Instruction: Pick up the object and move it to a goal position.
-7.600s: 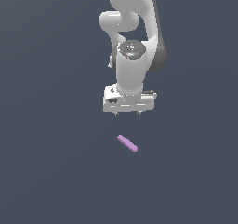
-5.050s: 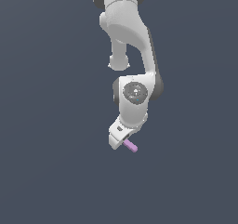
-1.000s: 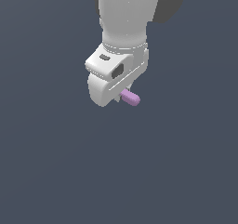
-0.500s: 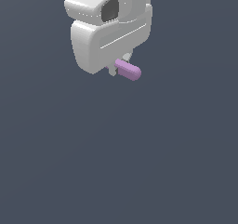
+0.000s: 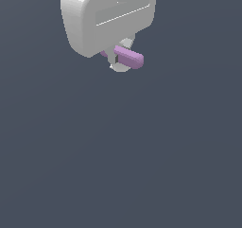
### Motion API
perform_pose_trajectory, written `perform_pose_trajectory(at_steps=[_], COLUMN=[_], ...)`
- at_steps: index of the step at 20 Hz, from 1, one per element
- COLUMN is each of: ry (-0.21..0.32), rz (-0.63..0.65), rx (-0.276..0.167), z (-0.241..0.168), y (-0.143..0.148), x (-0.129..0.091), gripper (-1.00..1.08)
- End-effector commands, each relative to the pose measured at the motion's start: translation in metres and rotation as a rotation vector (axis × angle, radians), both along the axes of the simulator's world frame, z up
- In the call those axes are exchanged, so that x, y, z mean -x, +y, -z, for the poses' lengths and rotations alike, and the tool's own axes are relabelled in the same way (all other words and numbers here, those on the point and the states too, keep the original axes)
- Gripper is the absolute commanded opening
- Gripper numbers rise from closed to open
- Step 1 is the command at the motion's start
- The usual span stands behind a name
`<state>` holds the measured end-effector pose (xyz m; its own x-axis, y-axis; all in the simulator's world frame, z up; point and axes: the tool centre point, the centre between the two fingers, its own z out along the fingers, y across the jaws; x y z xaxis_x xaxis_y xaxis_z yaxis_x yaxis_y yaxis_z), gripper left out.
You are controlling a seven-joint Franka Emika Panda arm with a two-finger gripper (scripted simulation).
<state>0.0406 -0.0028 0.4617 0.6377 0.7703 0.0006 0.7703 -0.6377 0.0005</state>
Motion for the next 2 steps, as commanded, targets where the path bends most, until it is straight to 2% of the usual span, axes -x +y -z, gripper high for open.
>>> perform_pose_trajectory(at_steps=[1,2], ry=[0.001,0.001], rz=[0.0,0.0], rx=[0.0,0.0], z=[-0.0024,-0.0026], y=[-0.0002,-0.0003], x=[0.0,0.0], gripper=[-1.0,-1.0])
